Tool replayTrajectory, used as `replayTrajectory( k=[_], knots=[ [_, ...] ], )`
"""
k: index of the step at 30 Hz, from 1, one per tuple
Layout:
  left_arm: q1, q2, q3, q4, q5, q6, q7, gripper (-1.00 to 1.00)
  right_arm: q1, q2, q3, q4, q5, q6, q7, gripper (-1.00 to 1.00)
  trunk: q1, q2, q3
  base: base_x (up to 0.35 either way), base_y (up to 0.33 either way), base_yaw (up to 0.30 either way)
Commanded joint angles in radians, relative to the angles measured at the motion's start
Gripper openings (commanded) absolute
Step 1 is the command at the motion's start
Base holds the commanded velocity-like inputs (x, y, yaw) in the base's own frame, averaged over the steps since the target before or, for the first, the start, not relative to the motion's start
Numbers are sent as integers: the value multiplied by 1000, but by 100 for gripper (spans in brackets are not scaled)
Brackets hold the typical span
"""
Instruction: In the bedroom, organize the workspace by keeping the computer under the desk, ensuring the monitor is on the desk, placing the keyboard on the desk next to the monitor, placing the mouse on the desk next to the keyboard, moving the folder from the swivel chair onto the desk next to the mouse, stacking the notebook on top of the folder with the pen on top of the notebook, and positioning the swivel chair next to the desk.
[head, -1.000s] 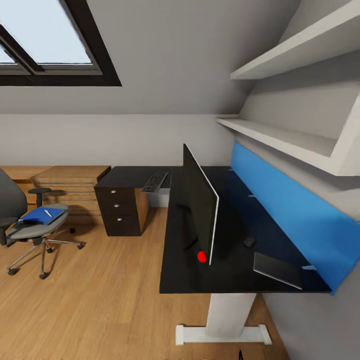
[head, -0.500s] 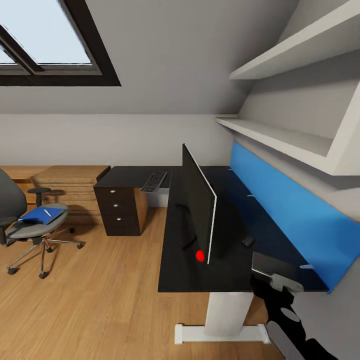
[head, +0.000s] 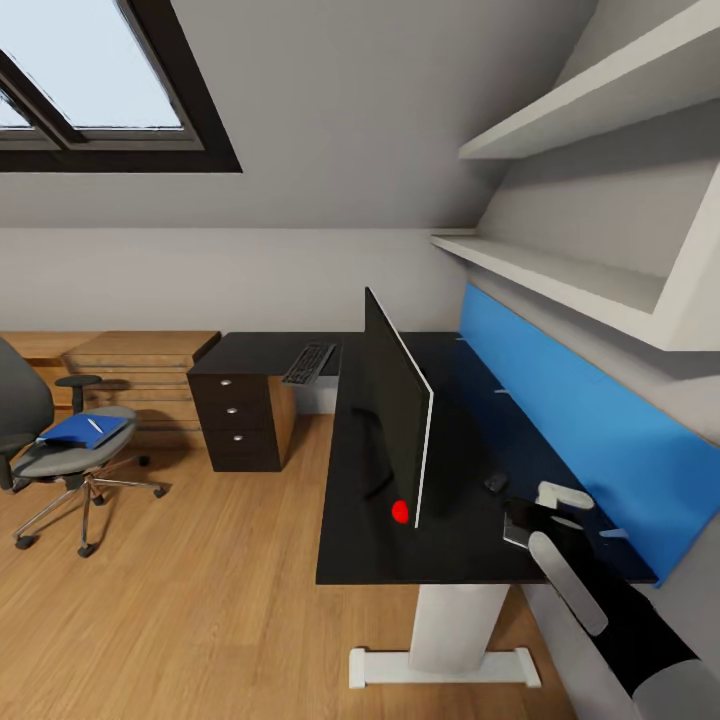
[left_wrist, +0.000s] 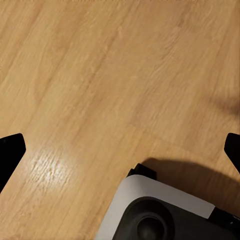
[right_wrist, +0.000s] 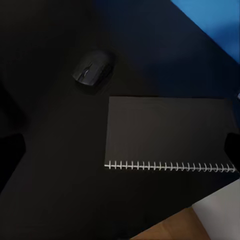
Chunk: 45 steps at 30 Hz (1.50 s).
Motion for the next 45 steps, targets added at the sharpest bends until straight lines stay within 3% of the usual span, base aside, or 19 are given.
replayTrajectory(
  k=[1,5,9,12,14,15,17,21,32,39,41,42,45],
  knots=[
    [-1,0,4,0,0,-3,-3,100,-22,1,3,27,-6,3,7,100,0,-1,-1,0,0,0],
    [-1,0,2,0,-1,-3,-3,100,-120,34,4,185,19,-9,86,100,0,-1,-1,0,0,0],
    [-1,-1,1,-1,-2,-3,-5,100,-187,68,5,336,134,-86,164,100,0,-1,-1,0,0,0],
    [-1,-3,0,-1,-3,-3,-6,100,-229,96,5,460,252,-211,240,100,0,-1,-1,0,0,0],
    [-1,-3,-1,-1,-4,-3,-6,100,-249,105,5,515,288,-268,274,100,0,-1,-1,0,0,0],
    [-1,-3,-1,-1,-4,-3,-6,100,-285,120,5,602,324,-340,319,100,0,-1,-1,0,0,0],
    [-1,-3,-1,-1,-4,-3,-8,100,-340,133,5,698,348,-391,357,100,0,-1,-1,0,0,0],
    [-1,-2,-1,-3,-5,-5,-9,100,-389,140,4,780,360,-421,384,100,0,-1,-1,31,-2,0],
    [-1,-2,2,-4,-4,-6,-11,100,-396,132,-5,819,354,-419,373,100,0,-1,-1,269,-106,0],
    [-1,-2,3,-4,-3,-6,-11,100,-396,124,-48,885,337,-428,366,100,0,-1,-1,162,-104,0],
    [-1,-2,3,-4,-3,-6,-11,100,-396,124,-76,889,330,-429,366,100,0,-1,-1,105,-49,0],
    [-1,-3,3,-4,-3,-6,-11,100,-396,123,-139,892,317,-428,366,100,0,-1,-1,98,-18,0],
    [-1,-2,3,-4,-2,-26,-10,100,-396,125,-200,894,314,-426,366,100,0,-1,-1,135,-8,0]
  ],
)
